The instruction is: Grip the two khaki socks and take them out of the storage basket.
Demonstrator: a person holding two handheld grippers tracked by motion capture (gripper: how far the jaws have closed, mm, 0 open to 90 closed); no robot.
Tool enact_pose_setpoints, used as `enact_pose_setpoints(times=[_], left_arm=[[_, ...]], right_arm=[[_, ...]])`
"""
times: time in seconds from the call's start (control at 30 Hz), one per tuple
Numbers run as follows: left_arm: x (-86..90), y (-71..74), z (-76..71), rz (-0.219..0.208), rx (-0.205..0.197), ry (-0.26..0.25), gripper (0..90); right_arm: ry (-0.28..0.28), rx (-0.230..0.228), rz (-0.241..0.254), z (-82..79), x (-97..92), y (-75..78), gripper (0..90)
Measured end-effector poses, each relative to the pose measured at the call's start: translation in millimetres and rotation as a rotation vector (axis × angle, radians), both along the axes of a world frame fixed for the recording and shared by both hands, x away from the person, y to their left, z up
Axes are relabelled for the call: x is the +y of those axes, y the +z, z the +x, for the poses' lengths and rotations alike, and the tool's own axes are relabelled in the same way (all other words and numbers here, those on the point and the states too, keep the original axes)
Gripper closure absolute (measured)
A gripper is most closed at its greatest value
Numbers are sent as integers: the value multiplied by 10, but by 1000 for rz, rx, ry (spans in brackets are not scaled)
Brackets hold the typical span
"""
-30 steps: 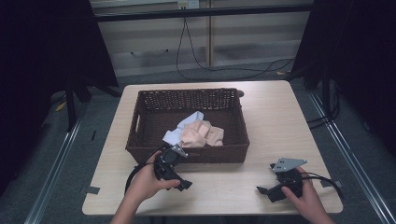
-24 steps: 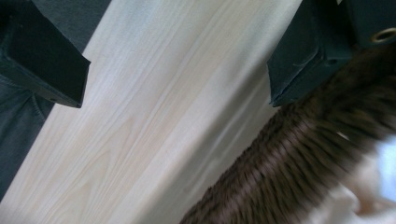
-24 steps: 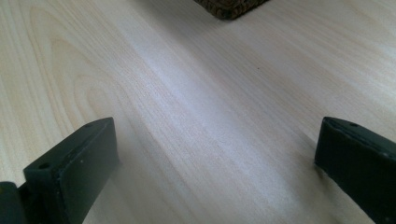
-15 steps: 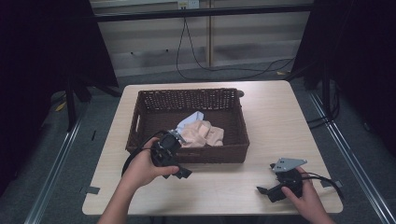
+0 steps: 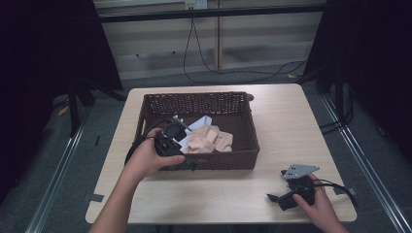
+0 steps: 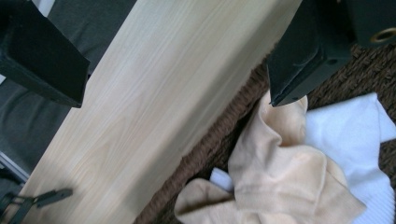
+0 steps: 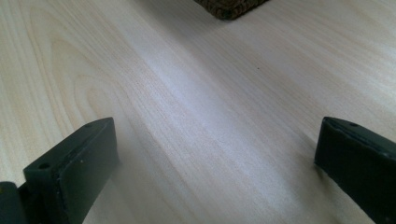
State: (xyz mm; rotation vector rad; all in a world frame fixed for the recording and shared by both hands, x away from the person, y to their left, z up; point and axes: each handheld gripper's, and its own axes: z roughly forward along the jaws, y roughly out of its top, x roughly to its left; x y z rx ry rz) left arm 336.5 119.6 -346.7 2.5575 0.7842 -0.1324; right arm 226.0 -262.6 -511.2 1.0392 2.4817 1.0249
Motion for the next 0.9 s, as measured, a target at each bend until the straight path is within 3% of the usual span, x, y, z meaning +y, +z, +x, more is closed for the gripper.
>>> enact_pose_setpoints(times=[0.4,0.9], left_arm=[[-49,201,288,-2,-19,64,51],[-165,49,649,49,7,126,51]], right_arm=[[0,-1,1,1,0,0,0],[0,-4,2,3,1,-1,0]])
